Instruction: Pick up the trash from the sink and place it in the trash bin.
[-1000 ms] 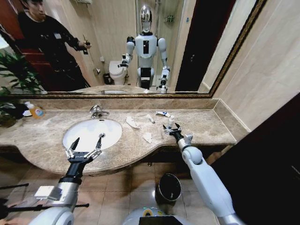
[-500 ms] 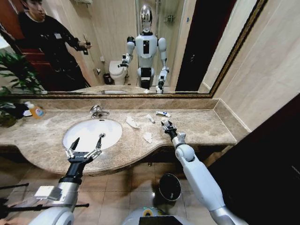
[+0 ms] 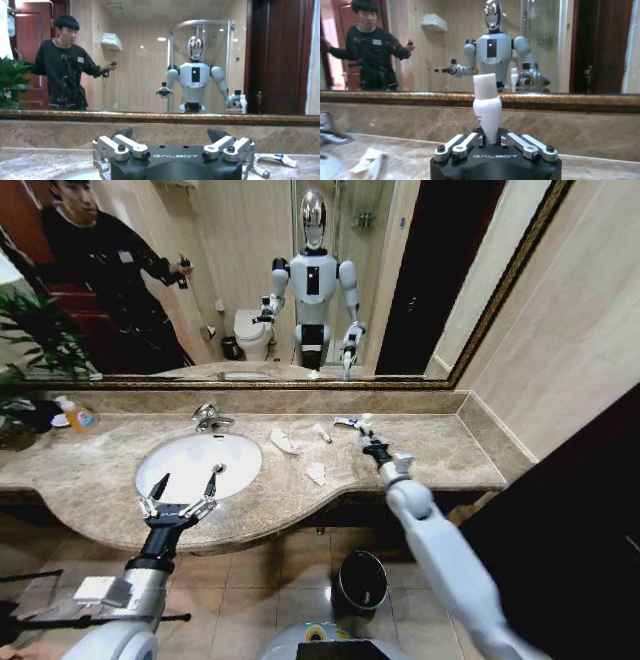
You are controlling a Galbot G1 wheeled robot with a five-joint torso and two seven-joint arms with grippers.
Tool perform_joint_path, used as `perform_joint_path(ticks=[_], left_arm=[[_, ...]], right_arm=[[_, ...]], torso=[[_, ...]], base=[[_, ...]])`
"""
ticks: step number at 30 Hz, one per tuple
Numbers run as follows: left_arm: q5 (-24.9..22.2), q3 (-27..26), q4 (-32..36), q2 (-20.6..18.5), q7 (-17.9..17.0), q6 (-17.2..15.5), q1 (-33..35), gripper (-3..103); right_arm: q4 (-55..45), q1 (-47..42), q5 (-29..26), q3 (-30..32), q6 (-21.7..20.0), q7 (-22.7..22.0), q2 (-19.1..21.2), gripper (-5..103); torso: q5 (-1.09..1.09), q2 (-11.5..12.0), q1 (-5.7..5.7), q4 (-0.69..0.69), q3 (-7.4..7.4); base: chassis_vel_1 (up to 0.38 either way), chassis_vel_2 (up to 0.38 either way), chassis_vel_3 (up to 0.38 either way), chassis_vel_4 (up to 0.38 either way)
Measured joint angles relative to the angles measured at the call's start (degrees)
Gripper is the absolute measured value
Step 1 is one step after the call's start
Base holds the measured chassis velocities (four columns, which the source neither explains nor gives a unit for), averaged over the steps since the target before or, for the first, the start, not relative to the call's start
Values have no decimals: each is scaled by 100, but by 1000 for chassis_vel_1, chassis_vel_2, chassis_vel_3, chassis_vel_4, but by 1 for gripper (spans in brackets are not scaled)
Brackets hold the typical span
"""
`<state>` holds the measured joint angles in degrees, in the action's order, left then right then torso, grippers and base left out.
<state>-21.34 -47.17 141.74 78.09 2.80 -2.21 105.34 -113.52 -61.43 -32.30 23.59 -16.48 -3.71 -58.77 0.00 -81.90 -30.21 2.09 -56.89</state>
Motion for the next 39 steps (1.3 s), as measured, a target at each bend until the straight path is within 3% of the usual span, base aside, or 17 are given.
perform_joint_path(ticks=[2, 3, 5, 8, 10, 12, 14, 16, 17, 19, 20, 22, 27, 32, 39], left_arm=[[0, 0, 0, 0, 3, 0, 1, 100], [0, 0, 0, 0, 3, 0, 1, 100], [0, 0, 0, 0, 0, 0, 0, 100], [0, 0, 0, 0, 1, 0, 1, 100], [0, -1, 0, 0, -1, 0, 0, 100], [0, -1, 0, 0, -1, 0, 1, 100], [0, -1, 0, 0, 0, 0, 1, 100], [0, -1, 0, 0, 0, 0, 0, 100], [0, -1, 0, 0, 0, 0, 0, 100], [0, -1, 0, 0, 0, 0, 0, 100], [0, -1, 0, 0, 0, 0, 0, 100], [0, 0, 0, 0, 0, 0, 0, 100], [0, -1, 0, 0, 0, 0, 0, 100], [0, 0, 0, 0, 0, 0, 0, 100], [0, -1, 0, 0, 0, 0, 0, 100]], right_arm=[[-566, -794, -482, 631, -313, 117, 833, 13], [-566, -794, -482, 631, -313, 117, 833, 13], [-796, -1566, -530, 1212, -300, 546, 1252, 13], [-870, -2092, -518, 1616, -291, 832, 1390, 13], [-835, -3075, -343, 2257, -89, 1363, 1421, 13], [-817, -3411, -264, 2355, 33, 1441, 1366, 13], [-810, -3781, -150, 2396, 144, 1492, 1257, 13], [-538, -4020, 128, 2160, 283, 1788, 892, 13], [-538, -4020, 128, 2160, 283, 1788, 892, 13], [77, -3826, 525, 1704, 462, 2308, 402, 13], [77, -3826, 525, 1704, 462, 2308, 402, 13], [823, -3426, 1055, 1229, 670, 2668, -18, 13], [1878, -2805, 1633, 700, 1177, 2639, -480, 13], [3972, -1792, 2602, 196, 2051, 2345, -1305, 13], [5201, -1234, 3043, 186, 2391, 2103, -1715, 13]], torso=[[1, 0, 0, 1, 0], [1, 0, 0, 1, 0], [2, 0, 0, 1, -1], [2, 0, -1, 2, 0], [1, 0, -1, 2, 0], [1, 0, -1, 1, -1], [2, 0, 0, 0, -1], [-2, 0, 0, 1, 0], [-2, 0, 0, 1, 0], [2, 0, -1, 1, -1], [2, 0, -1, 1, -1], [1, 1, -1, 1, -1], [2, 1, -1, 2, -1], [0, 2, -2, 3, -2], [-1, 2, -2, 3, -2]], base=[[0, 0, 0, 0], [0, 0, 0, 0], [0, 0, 0, 0], [0, 0, 0, 0], [0, 0, 0, 0], [0, 0, 0, 0], [0, 0, 0, 0], [0, 0, 0, 0], [0, 0, 0, 0], [0, 0, 0, 0], [0, 0, 0, 0], [0, 0, 0, 0], [0, 0, 0, 0], [0, 0, 0, 0], [0, 0, 0, 0]])
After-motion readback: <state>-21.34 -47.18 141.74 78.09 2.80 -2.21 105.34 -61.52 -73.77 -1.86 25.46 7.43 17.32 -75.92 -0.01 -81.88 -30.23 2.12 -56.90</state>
